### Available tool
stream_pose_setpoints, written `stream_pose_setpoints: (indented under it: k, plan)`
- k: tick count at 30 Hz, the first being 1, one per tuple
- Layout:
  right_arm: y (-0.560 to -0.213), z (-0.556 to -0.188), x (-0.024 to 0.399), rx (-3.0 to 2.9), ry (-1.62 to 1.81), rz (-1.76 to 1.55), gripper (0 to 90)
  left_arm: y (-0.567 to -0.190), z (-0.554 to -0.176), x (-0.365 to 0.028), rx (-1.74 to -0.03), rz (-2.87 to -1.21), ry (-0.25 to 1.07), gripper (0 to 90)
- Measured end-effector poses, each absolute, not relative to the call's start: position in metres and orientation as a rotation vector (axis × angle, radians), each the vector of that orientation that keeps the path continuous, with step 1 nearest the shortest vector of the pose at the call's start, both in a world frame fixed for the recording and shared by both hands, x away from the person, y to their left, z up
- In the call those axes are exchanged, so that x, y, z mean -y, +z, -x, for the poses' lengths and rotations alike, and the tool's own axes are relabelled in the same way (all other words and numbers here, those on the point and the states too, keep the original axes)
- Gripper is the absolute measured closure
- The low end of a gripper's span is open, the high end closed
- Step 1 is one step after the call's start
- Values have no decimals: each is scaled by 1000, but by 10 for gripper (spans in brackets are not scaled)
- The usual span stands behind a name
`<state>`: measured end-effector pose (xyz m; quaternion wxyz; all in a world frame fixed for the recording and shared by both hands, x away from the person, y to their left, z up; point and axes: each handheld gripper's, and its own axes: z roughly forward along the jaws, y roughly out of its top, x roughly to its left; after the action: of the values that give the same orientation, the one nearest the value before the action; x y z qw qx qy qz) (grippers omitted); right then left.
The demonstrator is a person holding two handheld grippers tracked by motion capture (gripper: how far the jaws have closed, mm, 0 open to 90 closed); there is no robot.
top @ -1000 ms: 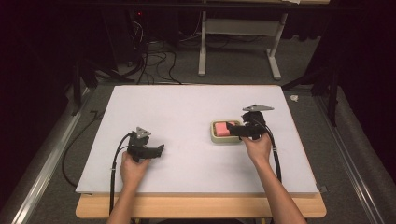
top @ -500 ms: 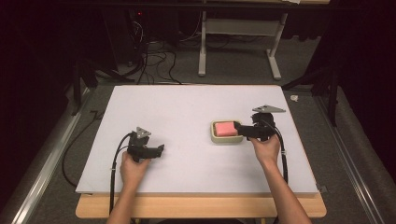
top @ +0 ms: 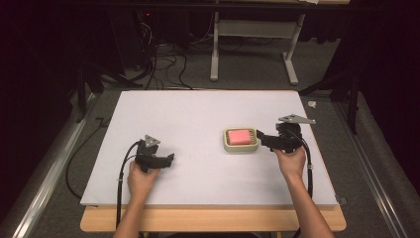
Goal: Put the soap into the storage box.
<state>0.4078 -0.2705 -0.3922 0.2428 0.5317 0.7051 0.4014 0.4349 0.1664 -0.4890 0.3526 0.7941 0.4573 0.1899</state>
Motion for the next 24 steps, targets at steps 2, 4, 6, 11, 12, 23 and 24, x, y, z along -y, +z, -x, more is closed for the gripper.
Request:
stream_pose_setpoints:
  k: [2,4,6,11,12,23,24]
  plan:
    - [-392,-406,274,-1921,1099,-1450,180,-489,-435,-166,-1183,-2054,492,158]
    - [-392,-405,275,-1915,1102,-1458,180,-489,-435,-166,-1182,-2055,492,158]
    - [-391,-402,279,-1895,1113,-1464,185,-489,-435,-166,-1183,-2054,491,158]
    - [-390,-397,286,-1874,1139,-1459,192,-489,-435,-166,-1183,-2054,492,158]
    - [-390,-396,287,-1871,1140,-1459,192,-489,-435,-166,-1183,-2054,492,158]
    - [-389,-388,297,-1854,1145,-1464,192,-489,-435,-166,-1182,-2055,492,158]
    - [-389,-388,297,-1854,1145,-1464,192,-489,-435,-166,-1182,-2055,492,158]
